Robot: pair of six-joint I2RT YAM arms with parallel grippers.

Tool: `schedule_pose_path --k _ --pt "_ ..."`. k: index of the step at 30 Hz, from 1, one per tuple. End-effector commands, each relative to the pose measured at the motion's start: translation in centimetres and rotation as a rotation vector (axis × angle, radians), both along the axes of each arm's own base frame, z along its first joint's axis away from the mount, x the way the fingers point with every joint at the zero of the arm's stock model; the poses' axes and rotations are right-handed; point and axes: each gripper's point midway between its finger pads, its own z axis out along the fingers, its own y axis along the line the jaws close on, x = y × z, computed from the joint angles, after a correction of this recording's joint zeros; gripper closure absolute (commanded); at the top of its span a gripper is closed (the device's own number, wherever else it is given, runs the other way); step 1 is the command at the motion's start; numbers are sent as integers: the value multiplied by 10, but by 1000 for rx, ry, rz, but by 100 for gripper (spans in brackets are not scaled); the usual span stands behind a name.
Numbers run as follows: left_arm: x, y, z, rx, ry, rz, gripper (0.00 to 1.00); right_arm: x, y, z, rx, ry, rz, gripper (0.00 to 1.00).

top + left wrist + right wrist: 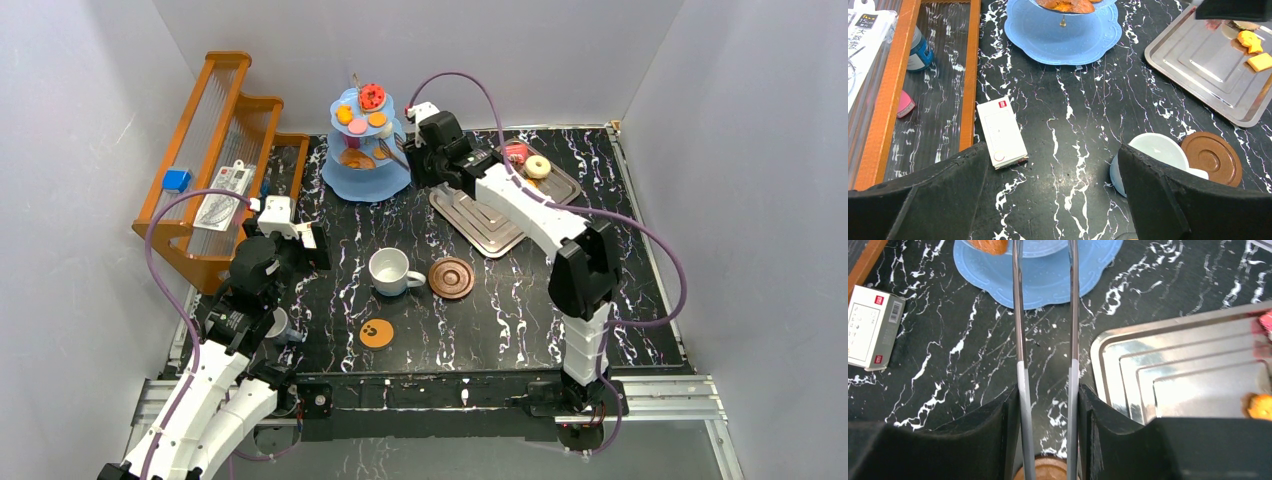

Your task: Serve the afternoon tea

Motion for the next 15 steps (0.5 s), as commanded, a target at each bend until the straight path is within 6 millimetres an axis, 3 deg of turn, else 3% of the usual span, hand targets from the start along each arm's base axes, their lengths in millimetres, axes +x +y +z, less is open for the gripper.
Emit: schedule_pose_path --k 1,9,15 --pt "1 -1 16 -10 -38 0 2 -6 -29 62 30 -122 -64 51" --pt "1 -2 15 -12 -34 -4 2 -14 -108 66 -62 -140 -219 50" --pt "2 -3 14 -13 -29 -12 2 -13 -171 42 -109 -69 -341 50"
